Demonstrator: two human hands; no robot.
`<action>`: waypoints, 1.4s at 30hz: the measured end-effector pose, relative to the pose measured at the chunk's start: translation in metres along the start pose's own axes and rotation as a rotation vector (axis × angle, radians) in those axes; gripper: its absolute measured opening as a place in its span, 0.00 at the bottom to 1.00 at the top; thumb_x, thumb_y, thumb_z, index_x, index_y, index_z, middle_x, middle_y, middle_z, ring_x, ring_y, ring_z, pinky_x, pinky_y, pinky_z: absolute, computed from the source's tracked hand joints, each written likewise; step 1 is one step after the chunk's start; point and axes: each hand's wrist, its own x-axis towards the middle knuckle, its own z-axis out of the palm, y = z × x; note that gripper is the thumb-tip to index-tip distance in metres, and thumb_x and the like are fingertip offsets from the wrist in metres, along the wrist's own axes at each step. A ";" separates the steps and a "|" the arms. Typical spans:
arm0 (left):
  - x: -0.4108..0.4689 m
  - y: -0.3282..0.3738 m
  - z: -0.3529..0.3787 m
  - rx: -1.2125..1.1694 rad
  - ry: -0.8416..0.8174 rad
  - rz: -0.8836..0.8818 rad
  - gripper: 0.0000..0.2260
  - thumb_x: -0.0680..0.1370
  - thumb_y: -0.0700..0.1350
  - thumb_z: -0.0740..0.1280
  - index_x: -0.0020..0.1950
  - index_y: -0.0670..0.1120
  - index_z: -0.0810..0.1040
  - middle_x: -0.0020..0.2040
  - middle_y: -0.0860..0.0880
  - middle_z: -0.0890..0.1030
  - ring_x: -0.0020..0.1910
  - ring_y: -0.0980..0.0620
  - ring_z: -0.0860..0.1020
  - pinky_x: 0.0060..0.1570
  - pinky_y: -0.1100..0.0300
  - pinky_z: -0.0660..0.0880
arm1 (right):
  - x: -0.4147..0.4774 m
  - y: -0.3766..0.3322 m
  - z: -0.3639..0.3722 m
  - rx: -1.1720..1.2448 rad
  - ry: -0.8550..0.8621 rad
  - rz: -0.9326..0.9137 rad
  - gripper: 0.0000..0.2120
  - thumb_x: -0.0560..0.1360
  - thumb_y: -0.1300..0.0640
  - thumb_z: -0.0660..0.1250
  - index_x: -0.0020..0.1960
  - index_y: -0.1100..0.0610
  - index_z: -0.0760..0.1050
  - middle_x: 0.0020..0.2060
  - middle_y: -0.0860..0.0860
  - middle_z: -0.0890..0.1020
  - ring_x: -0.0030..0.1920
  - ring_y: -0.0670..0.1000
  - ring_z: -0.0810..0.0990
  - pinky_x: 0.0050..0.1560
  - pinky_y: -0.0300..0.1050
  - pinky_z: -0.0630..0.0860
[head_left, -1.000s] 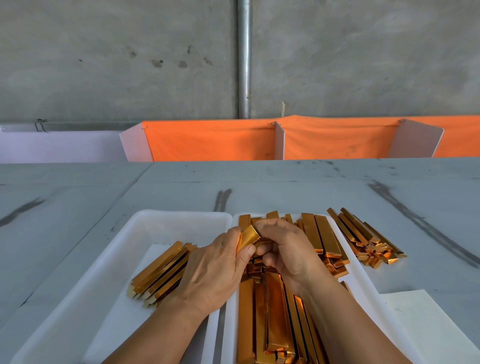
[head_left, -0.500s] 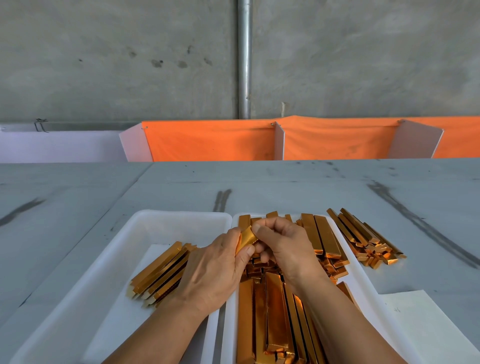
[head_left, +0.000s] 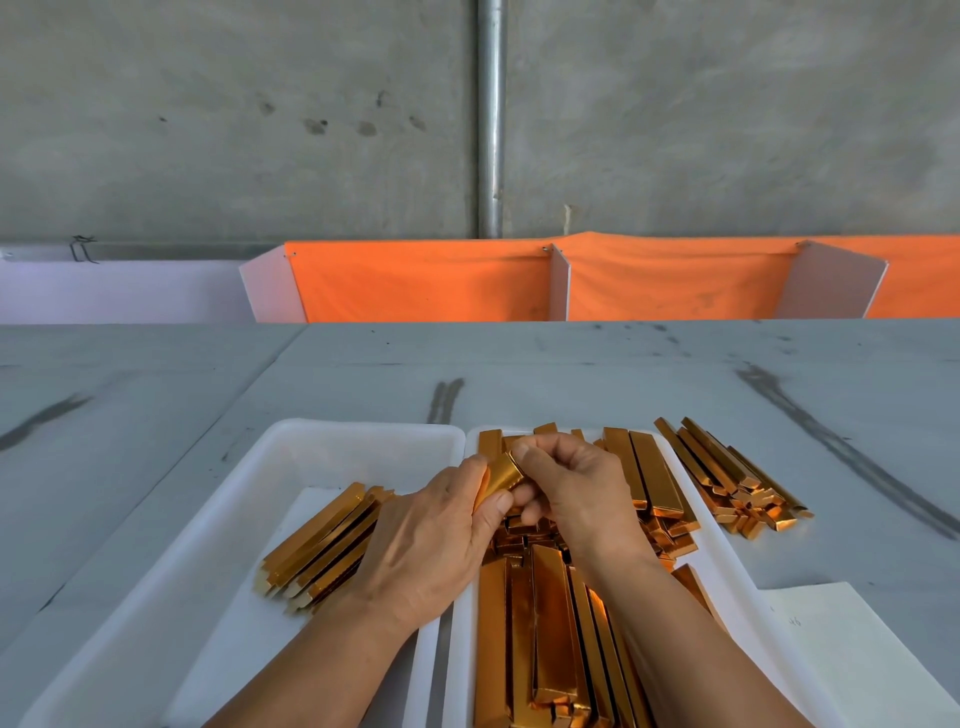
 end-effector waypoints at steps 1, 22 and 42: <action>0.000 0.000 0.000 -0.004 -0.004 0.001 0.27 0.76 0.68 0.41 0.67 0.57 0.62 0.45 0.59 0.73 0.38 0.59 0.75 0.35 0.65 0.74 | 0.000 0.000 0.000 0.009 0.001 0.007 0.06 0.79 0.56 0.68 0.47 0.56 0.82 0.29 0.53 0.82 0.25 0.47 0.76 0.32 0.37 0.77; -0.001 -0.002 0.002 0.025 0.018 -0.018 0.25 0.77 0.68 0.39 0.66 0.58 0.61 0.44 0.60 0.73 0.36 0.60 0.75 0.30 0.70 0.66 | -0.002 -0.001 0.000 0.072 -0.030 0.016 0.06 0.78 0.60 0.68 0.49 0.57 0.84 0.31 0.56 0.83 0.28 0.49 0.78 0.35 0.40 0.78; 0.000 0.000 0.001 -0.031 0.041 -0.044 0.20 0.78 0.65 0.44 0.61 0.57 0.65 0.37 0.61 0.69 0.32 0.63 0.72 0.27 0.70 0.65 | -0.001 -0.002 -0.002 0.180 -0.085 0.057 0.05 0.77 0.66 0.68 0.46 0.62 0.83 0.36 0.60 0.85 0.32 0.51 0.83 0.36 0.38 0.80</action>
